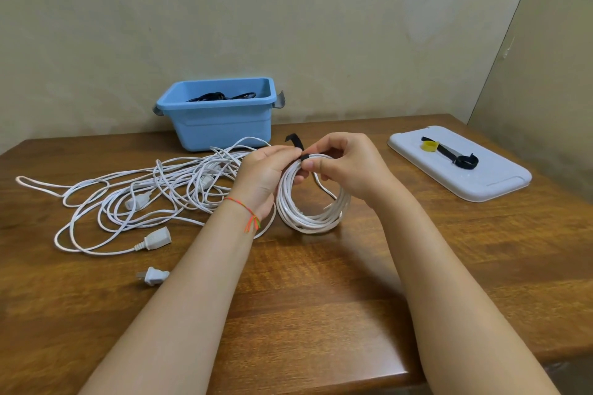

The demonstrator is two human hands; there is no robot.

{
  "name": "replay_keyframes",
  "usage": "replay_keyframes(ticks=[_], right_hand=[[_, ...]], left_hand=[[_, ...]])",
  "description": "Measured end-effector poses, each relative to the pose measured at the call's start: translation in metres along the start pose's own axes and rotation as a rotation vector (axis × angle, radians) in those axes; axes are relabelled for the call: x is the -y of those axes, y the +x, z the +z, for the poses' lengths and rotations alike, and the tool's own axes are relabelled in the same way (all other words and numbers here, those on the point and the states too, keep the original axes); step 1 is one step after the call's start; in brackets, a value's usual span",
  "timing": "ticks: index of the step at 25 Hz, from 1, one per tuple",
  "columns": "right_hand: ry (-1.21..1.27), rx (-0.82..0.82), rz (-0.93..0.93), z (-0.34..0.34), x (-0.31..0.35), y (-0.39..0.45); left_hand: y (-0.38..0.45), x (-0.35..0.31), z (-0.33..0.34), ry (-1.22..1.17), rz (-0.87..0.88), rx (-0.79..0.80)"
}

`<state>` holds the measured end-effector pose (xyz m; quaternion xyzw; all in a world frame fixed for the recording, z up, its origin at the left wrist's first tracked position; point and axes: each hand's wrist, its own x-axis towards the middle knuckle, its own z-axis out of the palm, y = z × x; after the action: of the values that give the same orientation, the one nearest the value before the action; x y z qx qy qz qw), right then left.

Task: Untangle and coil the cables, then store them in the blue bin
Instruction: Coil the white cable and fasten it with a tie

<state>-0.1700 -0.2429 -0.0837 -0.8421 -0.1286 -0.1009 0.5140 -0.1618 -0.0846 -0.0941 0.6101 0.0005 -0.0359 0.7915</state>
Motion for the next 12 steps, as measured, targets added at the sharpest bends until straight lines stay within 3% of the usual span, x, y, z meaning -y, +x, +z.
replay_keyframes(ticks=[4, 12], right_hand=[[0.006, -0.015, 0.022, -0.0013, -0.0010, 0.0006], [0.173, 0.020, 0.129, -0.0005, -0.0075, 0.0032]], left_hand=[[-0.0033, -0.0006, 0.0020, 0.124, 0.077, -0.027], [-0.0067, -0.0067, 0.0018, 0.132, 0.083, -0.019]])
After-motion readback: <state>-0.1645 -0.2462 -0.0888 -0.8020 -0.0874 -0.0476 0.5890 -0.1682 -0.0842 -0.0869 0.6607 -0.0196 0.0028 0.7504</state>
